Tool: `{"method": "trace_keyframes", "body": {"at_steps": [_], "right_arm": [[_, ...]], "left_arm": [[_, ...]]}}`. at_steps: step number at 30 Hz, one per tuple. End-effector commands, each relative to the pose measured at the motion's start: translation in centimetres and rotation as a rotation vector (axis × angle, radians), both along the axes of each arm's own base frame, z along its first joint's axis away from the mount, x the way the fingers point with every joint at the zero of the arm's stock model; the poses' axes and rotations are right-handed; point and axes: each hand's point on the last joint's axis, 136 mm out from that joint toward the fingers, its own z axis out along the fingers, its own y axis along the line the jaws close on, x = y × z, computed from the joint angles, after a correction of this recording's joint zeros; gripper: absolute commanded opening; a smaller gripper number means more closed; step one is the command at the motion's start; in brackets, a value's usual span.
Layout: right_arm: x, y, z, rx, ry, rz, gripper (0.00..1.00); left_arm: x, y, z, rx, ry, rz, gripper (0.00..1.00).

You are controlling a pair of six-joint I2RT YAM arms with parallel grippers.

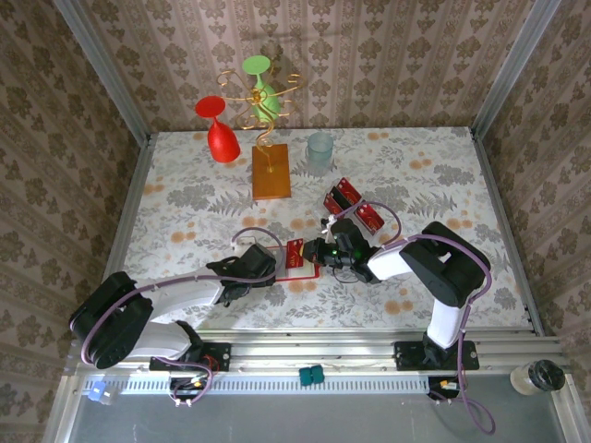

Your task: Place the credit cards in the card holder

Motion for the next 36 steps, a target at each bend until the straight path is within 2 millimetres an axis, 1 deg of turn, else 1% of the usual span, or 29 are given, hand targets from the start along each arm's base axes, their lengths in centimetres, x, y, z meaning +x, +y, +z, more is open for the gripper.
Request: {"method": "trace_keyframes", "body": {"at_steps": [1,7,16,23,27,31,33,36], "right_arm": [[-0.4,-0.2,-0.8,-0.036,-0.009,0.024,0.00],[-0.8,0.4,-1.0,-0.021,0.001,0.064,0.00],[-1.2,1.0,-1.3,-0.010,0.021,0.075,0.00],[-1.4,0.9,-1.7,0.001,0.041,0.066,0.00],[-1.4,0.9,-1.8,-0.004,0.046,0.066,0.00],[-1.4,0.8,-1.8,-0.006,0.047,0.061,0.00],[-1.4,0.8,-1.8,-0.006,0.046,0.062,0.00],[-1.4,0.8,-1.8,-0.007,0.049,0.060,0.00]], "left_arm": [[-0.5,0.8,-0.5,0.031,0.013,0.010,0.96],[-0.5,0.7,-0.5,0.028,0.013,0.009,0.96],[-0.5,0.7,-0.5,0.029,0.013,0.008,0.96],[-0.5,0.7,-0.3,0.026,0.010,0.008,0.96],[-0.1,0.2,0.7,0.009,-0.009,0.000,0.96],[0.8,-0.8,2.7,-0.018,-0.050,-0.020,0.97],[1.2,-1.3,3.3,-0.023,-0.063,-0.033,0.97],[1.8,-2.1,3.7,-0.023,-0.066,-0.050,0.97]]}}
